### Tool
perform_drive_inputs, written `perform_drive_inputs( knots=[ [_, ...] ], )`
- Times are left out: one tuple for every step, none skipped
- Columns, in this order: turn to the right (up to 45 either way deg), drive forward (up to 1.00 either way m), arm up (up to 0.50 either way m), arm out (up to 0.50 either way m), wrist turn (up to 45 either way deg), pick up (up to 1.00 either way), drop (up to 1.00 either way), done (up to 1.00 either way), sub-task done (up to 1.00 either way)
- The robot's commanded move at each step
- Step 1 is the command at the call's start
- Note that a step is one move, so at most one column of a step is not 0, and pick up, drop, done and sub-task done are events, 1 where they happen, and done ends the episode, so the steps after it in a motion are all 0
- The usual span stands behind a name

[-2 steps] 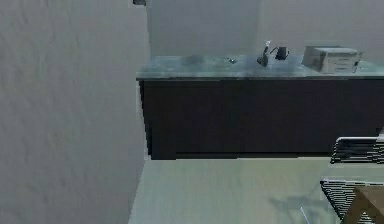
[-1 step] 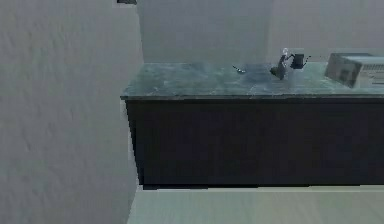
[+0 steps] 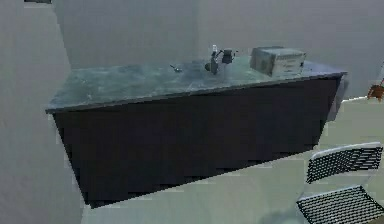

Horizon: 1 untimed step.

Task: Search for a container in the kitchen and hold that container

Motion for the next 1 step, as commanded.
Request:
perform_drive_inputs(
  knots=[
    [0.0, 0.85, 0.0, 0.0, 0.0, 0.0, 0.0, 0.0, 0.0]
  ],
)
